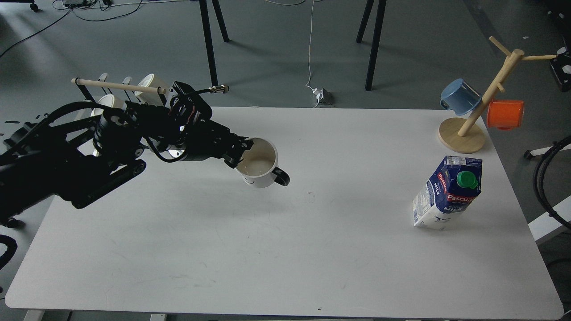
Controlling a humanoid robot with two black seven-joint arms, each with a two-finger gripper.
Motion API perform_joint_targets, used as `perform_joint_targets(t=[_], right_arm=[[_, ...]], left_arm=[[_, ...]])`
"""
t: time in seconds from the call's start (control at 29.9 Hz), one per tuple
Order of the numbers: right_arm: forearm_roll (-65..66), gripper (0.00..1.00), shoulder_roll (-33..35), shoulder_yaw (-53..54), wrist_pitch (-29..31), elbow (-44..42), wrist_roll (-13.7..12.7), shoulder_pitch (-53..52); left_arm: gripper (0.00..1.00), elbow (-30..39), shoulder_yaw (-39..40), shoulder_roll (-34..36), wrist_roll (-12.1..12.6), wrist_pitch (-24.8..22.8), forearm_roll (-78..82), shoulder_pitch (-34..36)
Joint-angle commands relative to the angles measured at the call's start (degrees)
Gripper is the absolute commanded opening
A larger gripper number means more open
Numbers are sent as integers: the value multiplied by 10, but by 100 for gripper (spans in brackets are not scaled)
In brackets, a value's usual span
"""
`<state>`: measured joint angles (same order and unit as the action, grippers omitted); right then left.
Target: Place cup and milk with both arms
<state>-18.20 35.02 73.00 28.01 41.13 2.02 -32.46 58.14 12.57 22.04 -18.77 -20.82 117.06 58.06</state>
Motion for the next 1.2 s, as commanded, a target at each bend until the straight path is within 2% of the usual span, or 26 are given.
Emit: perform_joint_targets(t=[0.0, 0.1, 0.23, 0.57, 0.7, 0.8, 0.9, 0.94, 0.97, 1.04, 1.17], right_arm=[[0, 99, 7, 1, 0, 1, 0, -1], [0, 99, 8, 1, 0, 1, 0, 1], [0, 99, 8, 2, 0, 1, 0, 2], [0, 99, 8, 1, 0, 1, 0, 3], [0, 99, 8, 1, 0, 1, 0, 3], [0, 99, 8, 1, 0, 1, 0, 3], [0, 99, 8, 1, 0, 1, 0, 4], [0, 99, 8, 1, 0, 1, 0, 6], [0, 99, 8, 1, 0, 1, 0, 7], [0, 99, 8, 2, 0, 1, 0, 10], [0, 99, 9, 2, 0, 1, 0, 15]], left_arm=[[4, -53, -3, -73, 3, -13, 32, 2], [6, -87, -4, -120, 5, -28, 36, -1], [6, -90, -4, -166, 7, -35, 61, -2], [9, -155, -29, -176, 5, -31, 71, -15], [11, -157, -28, -183, 5, -30, 70, -26], [23, -152, -27, -184, 5, -33, 68, -26], [28, -152, -22, -183, 5, -32, 66, -26], [35, -152, -20, -183, 5, -31, 65, -26], [47, -152, -19, -182, 5, -29, 63, -25], [60, -147, -17, -177, 2, -30, 49, -23], [67, -124, 14, -161, 5, -45, -32, -21]])
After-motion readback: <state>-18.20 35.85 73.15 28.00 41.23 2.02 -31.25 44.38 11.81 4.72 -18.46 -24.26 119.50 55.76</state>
